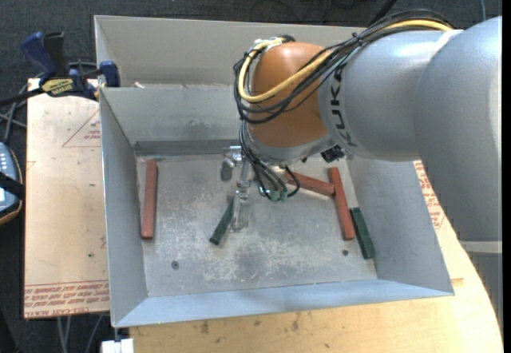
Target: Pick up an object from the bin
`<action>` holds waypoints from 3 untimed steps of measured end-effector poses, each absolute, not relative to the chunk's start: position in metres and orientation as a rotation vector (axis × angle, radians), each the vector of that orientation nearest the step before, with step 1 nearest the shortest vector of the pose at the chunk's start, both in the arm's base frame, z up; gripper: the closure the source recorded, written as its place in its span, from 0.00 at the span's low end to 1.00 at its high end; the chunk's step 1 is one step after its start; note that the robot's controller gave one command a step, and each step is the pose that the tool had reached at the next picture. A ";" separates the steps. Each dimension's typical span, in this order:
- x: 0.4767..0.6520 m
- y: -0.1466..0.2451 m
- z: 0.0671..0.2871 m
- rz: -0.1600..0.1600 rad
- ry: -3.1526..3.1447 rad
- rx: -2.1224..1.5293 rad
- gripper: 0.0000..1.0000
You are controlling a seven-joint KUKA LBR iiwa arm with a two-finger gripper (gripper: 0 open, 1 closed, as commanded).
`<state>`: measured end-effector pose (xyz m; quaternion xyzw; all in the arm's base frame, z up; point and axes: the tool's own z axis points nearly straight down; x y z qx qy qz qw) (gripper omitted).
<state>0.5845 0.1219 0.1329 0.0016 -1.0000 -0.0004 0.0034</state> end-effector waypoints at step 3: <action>0.568 0.134 0.106 -0.002 -3.082 0.594 0.00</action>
Offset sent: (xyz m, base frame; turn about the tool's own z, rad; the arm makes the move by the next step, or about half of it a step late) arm -0.0247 0.0097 -0.0629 -0.3707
